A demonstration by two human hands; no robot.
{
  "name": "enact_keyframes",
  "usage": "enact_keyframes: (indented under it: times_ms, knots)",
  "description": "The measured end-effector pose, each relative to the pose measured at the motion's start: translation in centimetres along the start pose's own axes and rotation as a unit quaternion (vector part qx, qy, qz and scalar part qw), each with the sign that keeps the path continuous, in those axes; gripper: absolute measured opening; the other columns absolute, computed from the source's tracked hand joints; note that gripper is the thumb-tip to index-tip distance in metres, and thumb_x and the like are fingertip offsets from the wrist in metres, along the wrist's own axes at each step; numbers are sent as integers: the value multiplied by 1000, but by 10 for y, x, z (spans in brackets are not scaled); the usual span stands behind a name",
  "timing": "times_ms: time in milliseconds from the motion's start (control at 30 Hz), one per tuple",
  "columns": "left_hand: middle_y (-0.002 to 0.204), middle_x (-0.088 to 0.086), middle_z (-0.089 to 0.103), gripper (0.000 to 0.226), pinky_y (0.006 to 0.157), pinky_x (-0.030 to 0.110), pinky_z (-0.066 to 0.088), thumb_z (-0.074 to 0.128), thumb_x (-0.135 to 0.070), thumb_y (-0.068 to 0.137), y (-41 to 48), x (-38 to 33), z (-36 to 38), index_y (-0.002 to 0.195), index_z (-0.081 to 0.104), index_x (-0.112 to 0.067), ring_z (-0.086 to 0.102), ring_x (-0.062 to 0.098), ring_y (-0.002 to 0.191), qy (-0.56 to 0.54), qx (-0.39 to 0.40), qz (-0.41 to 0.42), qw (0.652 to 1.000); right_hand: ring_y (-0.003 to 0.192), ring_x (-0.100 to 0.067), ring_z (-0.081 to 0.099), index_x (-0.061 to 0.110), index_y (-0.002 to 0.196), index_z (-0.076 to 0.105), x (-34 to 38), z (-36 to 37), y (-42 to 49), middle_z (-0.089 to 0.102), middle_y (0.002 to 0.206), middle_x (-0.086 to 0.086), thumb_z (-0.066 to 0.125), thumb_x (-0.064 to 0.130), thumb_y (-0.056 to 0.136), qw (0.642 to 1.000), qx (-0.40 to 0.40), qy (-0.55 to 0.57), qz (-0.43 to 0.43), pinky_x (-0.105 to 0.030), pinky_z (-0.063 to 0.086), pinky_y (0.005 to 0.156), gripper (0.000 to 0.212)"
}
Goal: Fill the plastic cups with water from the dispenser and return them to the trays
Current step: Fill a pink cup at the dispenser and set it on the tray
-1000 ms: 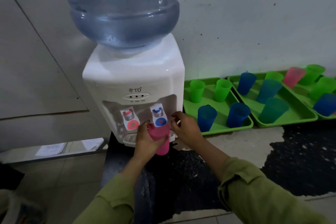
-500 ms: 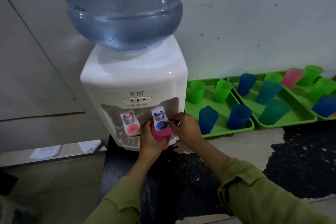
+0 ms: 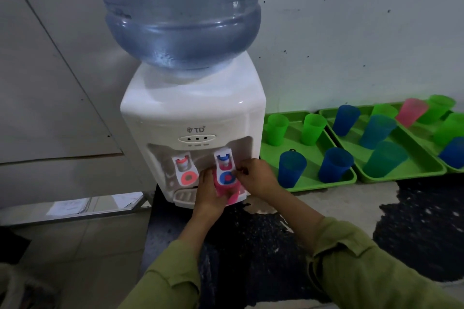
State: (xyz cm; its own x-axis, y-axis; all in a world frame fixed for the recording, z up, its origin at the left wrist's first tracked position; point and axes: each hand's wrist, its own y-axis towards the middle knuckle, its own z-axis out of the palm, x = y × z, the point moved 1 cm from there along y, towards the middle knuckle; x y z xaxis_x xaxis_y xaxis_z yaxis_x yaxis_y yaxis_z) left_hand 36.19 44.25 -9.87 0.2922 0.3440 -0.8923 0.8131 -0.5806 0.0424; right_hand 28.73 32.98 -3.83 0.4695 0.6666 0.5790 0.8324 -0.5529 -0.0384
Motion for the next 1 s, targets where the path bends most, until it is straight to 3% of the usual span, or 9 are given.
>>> enact_keyframes:
  times_ms: [133, 233, 300, 500, 600, 667, 800, 900, 1000]
  knots:
    - [121, 9, 55, 62, 99, 40, 46, 79, -14, 68, 0, -3, -2, 121, 49, -7, 55, 22, 110, -13, -12, -10, 1000, 73, -27, 61, 1, 82, 67, 6, -13, -9, 68, 80, -17, 59, 27, 88, 999, 36, 41, -1, -28, 40, 62, 28]
    - [117, 7, 57, 60, 96, 34, 46, 81, -5, 65, -2, -5, -2, 111, 46, -17, 56, 19, 106, -42, -5, -17, 999, 44, -12, 50, 4, 69, 60, 14, -31, -16, 55, 57, -10, 57, 20, 90, 985, 70, 156, 35, -17, 38, 43, 27]
    - [119, 7, 56, 66, 99, 41, 46, 82, -5, 62, -2, -4, -2, 113, 43, -22, 56, 22, 109, -42, -4, -15, 999, 32, -7, 41, 6, 66, 58, 19, -42, -16, 48, 50, -6, 56, 17, 91, 966, 67, 241, 62, -16, 33, 36, 27]
    - [118, 6, 53, 73, 99, 48, 45, 84, -10, 54, -3, -10, 1, 110, 40, -26, 54, 27, 113, -47, -10, -24, 999, 43, -11, 50, 13, 61, 57, 13, -56, -16, 51, 51, 0, 54, 24, 92, 983, 31, 172, 49, -23, 40, 50, 33]
    - [115, 8, 51, 75, 94, 33, 44, 84, -10, 53, -2, -11, 2, 117, 45, -13, 54, 29, 111, -16, -22, -20, 999, 60, -18, 50, 14, 66, 47, 1, -61, -12, 49, 59, 1, 61, 33, 88, 992, -92, 78, 41, -28, 36, 58, 32]
    - [120, 14, 51, 74, 91, 27, 41, 83, -7, 59, -2, -12, 2, 122, 45, -4, 52, 30, 112, 31, -28, -13, 999, 72, -19, 50, 10, 86, 48, -2, -65, -9, 53, 76, -3, 69, 36, 82, 988, -136, 72, 27, -32, 37, 63, 33]
    - [124, 19, 48, 75, 95, 29, 38, 82, -10, 63, -2, -16, 0, 125, 42, 0, 49, 32, 114, 74, -27, -13, 997, 102, -31, 56, 1, 121, 42, 5, -70, 5, 58, 114, -17, 73, 31, 78, 991, -111, 66, -47, -32, 41, 77, 60]
    - [126, 18, 47, 74, 92, 21, 32, 80, -10, 66, -3, -19, 0, 128, 41, 0, 48, 30, 117, 87, -24, -20, 996, 105, -37, 56, -2, 124, 40, 8, -67, 14, 59, 117, -21, 67, 27, 83, 991, -106, 60, -55, -36, 44, 79, 57]
    - [128, 18, 47, 73, 96, 24, 33, 78, -7, 66, -3, -22, -1, 129, 40, 0, 47, 30, 119, 89, -23, -26, 995, 102, -39, 57, -3, 122, 39, 9, -62, 17, 59, 113, -23, 64, 24, 85, 991, -114, 53, -43, -40, 47, 78, 52]
